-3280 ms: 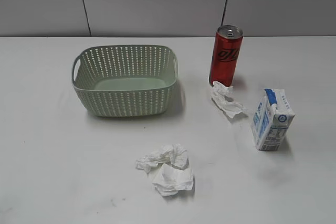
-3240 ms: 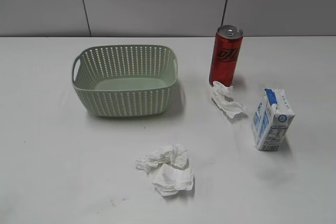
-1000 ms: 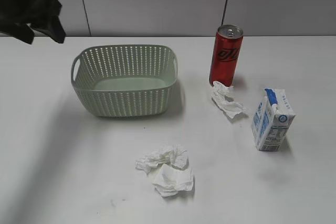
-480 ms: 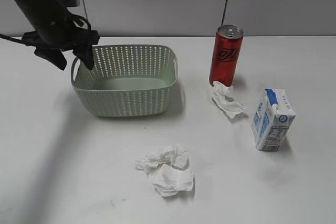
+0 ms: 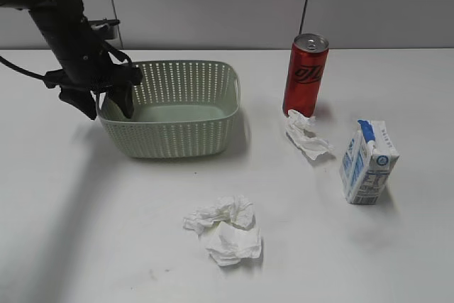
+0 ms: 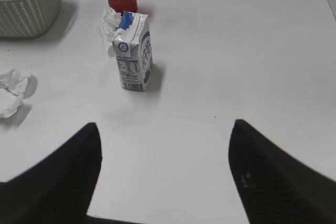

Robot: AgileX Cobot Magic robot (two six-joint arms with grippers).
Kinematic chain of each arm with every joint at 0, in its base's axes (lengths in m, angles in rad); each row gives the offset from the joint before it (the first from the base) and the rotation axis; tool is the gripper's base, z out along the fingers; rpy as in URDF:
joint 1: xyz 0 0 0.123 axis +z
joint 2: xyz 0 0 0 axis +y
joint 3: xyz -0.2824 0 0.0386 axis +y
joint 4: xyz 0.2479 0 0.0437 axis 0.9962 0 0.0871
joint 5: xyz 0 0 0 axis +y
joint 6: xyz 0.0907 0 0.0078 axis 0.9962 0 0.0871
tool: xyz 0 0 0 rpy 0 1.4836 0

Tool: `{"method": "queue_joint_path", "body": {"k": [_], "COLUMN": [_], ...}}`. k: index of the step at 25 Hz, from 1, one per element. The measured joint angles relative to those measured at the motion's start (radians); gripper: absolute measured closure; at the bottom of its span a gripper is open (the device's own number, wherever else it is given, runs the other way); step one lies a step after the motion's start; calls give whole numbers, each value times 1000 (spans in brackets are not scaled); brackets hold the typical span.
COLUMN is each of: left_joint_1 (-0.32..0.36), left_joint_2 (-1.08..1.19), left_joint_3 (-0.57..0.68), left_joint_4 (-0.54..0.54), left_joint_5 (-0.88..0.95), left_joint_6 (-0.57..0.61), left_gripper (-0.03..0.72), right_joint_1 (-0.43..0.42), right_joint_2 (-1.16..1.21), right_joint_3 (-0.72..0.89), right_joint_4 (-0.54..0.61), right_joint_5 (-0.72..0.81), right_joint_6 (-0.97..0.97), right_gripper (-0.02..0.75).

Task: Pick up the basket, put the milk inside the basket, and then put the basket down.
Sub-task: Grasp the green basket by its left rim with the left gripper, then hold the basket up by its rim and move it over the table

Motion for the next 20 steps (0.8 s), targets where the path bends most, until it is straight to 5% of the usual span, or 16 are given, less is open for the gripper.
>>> {"method": "queue_joint_path", "body": {"k": [4,10,20], "left_joint_1": [0,0,-1], "left_joint_2": [1,1,-136], "left_joint_3": [0,0,0], "left_joint_4": [-2,-40,-24], "left_joint_5": [-3,-7,75], "left_joint_6": [-1,-3,-55], "left_gripper": [326,667,688], "right_joint_1": [0,0,0], "right_joint_2": [0,0,0], "right_joint_3": [0,0,0], "right_joint_4": [0,0,0], "right_joint_5": [0,0,0], "right_joint_6": [0,0,0], "right_gripper": [167,167,167]}}
